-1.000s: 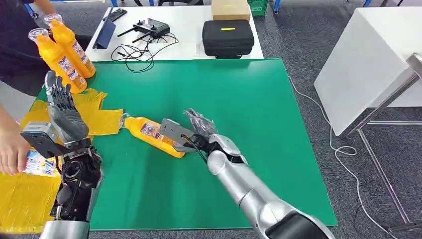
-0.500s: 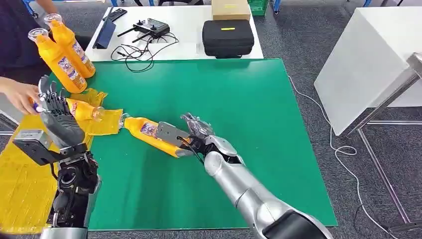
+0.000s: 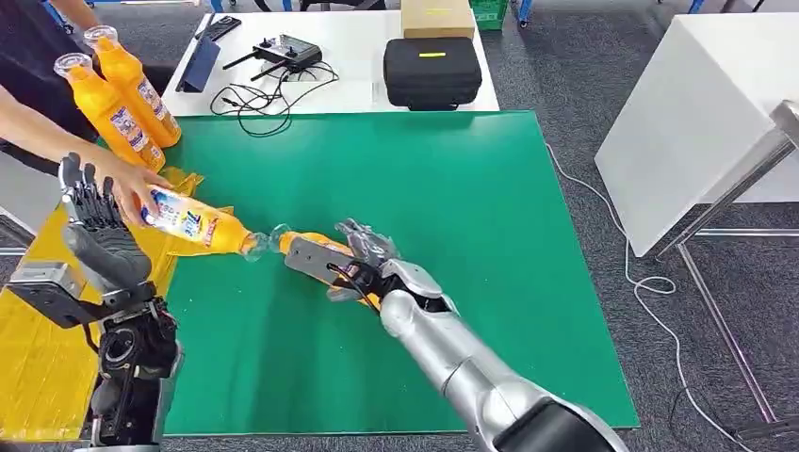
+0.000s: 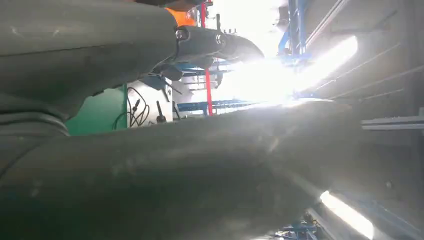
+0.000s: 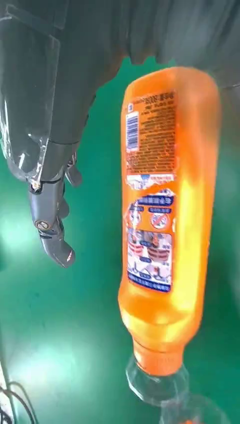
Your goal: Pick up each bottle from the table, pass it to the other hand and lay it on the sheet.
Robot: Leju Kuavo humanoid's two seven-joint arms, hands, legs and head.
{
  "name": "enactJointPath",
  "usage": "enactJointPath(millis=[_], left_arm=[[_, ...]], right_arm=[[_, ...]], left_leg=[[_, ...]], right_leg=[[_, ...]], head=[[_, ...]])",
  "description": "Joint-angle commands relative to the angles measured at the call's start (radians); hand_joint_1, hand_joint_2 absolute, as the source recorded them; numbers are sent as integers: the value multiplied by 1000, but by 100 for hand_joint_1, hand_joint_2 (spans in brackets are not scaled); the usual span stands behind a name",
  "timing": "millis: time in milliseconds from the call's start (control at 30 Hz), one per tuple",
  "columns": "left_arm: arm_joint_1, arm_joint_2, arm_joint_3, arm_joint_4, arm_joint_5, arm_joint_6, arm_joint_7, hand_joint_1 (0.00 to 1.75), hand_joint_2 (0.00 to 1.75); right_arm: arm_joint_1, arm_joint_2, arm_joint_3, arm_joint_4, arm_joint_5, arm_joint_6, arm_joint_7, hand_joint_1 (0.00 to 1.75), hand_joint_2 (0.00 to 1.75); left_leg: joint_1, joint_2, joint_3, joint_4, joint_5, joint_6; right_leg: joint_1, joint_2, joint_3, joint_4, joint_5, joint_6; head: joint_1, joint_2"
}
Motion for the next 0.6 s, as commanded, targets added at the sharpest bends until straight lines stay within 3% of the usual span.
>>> enactJointPath(millis=[33,200,467,600], left_arm=[[-10,-15,40,7,-1,-6,6,0,0],[-7,-15,42,5,-2,-5,6,0,0],[27,-23,61,-20,7,-9,6,0,0],[19,-25,60,-15,11,-10,6,0,0]], right_arm=[[-44,-10,67,45,-2,14,24,0,175],[-45,-10,89,55,20,15,53,0,175],[-6,-49,199,67,163,-5,250,0,175],[22,-72,208,72,180,29,282,0,175]], left_leg=[[0,0,1,0,-1,0],[1,0,3,0,-1,1],[1,-1,4,-1,-1,1],[1,-3,6,-1,-2,1]], right_leg=[[0,-1,2,0,-1,1],[1,-3,4,-1,-1,1],[1,-2,5,-2,-1,1],[2,-5,8,-2,-2,1]], head=[[0,0],[0,0],[0,0],[0,0]])
